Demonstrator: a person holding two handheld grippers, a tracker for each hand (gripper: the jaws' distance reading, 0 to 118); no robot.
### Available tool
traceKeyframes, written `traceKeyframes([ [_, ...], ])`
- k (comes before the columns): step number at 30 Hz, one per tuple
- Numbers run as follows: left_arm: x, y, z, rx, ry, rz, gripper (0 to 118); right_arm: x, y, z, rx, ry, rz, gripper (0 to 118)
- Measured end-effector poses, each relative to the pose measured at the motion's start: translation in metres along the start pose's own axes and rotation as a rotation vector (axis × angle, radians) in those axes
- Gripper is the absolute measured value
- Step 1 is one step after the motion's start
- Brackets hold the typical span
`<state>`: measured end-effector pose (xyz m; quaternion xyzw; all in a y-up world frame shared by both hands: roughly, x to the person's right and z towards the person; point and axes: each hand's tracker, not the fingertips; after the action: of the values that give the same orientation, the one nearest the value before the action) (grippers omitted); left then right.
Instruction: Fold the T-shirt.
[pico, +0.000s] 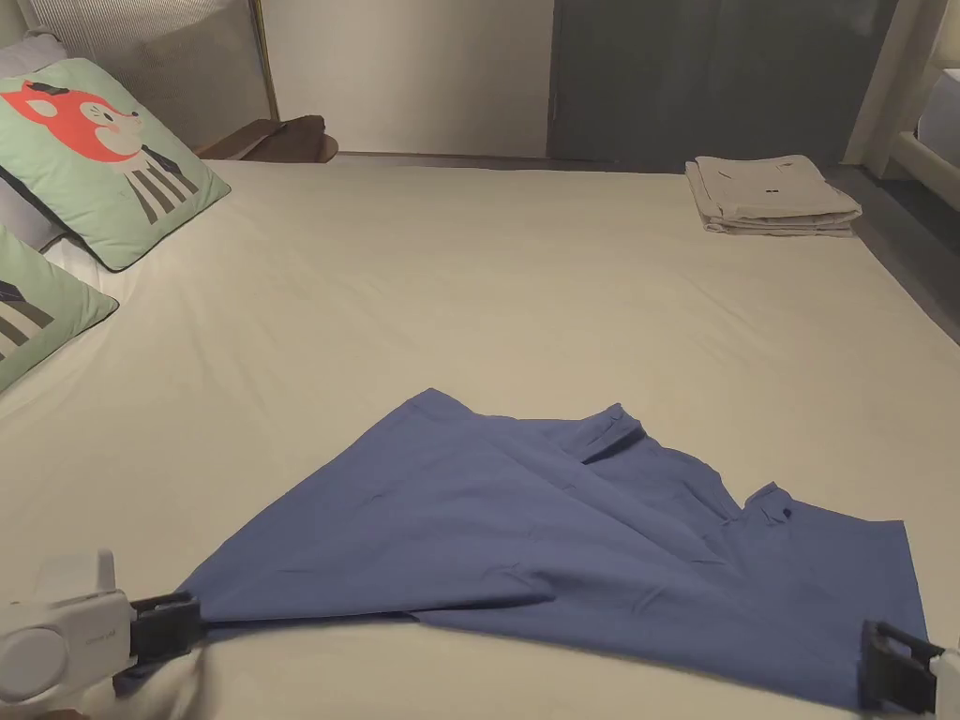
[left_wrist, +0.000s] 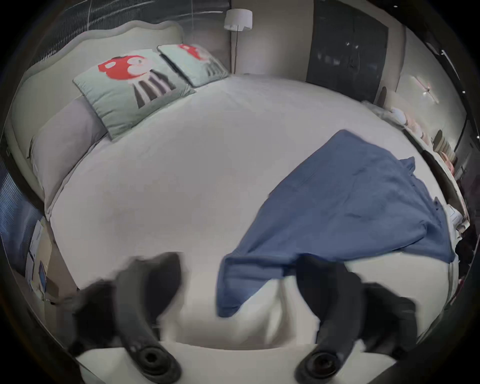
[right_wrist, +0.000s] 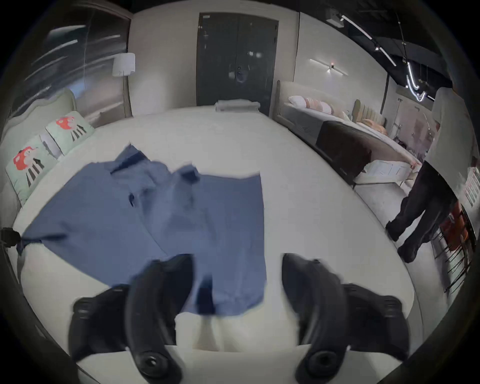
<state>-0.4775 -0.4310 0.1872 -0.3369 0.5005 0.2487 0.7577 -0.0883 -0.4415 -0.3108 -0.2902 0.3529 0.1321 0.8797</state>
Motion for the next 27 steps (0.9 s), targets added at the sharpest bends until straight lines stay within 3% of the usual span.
traceKeyframes([
  [4, 0.029, 0.038, 0.035, 0.177, -0.073, 0.019, 110, -0.016, 0.047, 0.019, 0.175, 0.050, -0.036, 103],
  [10, 0.071, 0.078, 0.088, 0.480, -0.155, 0.012, 110, -0.045, 0.105, 0.061, 0.411, 0.097, -0.062, 103],
  [16, 0.093, 0.085, 0.110, 0.640, -0.165, 0.005, 109, -0.069, 0.124, 0.095, 0.557, 0.075, 0.002, 103],
  [18, 0.097, 0.083, 0.112, 0.650, -0.160, -0.006, 108, -0.072, 0.125, 0.096, 0.568, 0.072, 0.026, 97],
  [20, 0.097, 0.082, 0.111, 0.654, -0.171, -0.023, 88, -0.075, 0.125, 0.099, 0.579, 0.066, 0.041, 77],
  [21, 0.099, 0.080, 0.111, 0.657, -0.174, -0.029, 67, -0.076, 0.125, 0.100, 0.583, 0.066, 0.045, 65],
  [22, 0.100, 0.079, 0.111, 0.659, -0.175, -0.035, 34, -0.071, 0.126, 0.096, 0.587, 0.068, 0.044, 41],
  [23, 0.101, 0.079, 0.109, 0.656, -0.175, -0.043, 10, -0.071, 0.126, 0.095, 0.593, 0.070, 0.049, 21],
  [24, 0.102, 0.080, 0.108, 0.647, -0.172, -0.055, 1, -0.071, 0.126, 0.095, 0.598, 0.070, 0.052, 6],
  [25, 0.102, 0.079, 0.106, 0.643, -0.170, -0.056, 1, -0.073, 0.126, 0.095, 0.600, 0.063, 0.062, 0],
  [27, 0.102, 0.078, 0.105, 0.637, -0.183, -0.057, 0, -0.074, 0.124, 0.096, 0.610, 0.056, 0.074, 0],
])
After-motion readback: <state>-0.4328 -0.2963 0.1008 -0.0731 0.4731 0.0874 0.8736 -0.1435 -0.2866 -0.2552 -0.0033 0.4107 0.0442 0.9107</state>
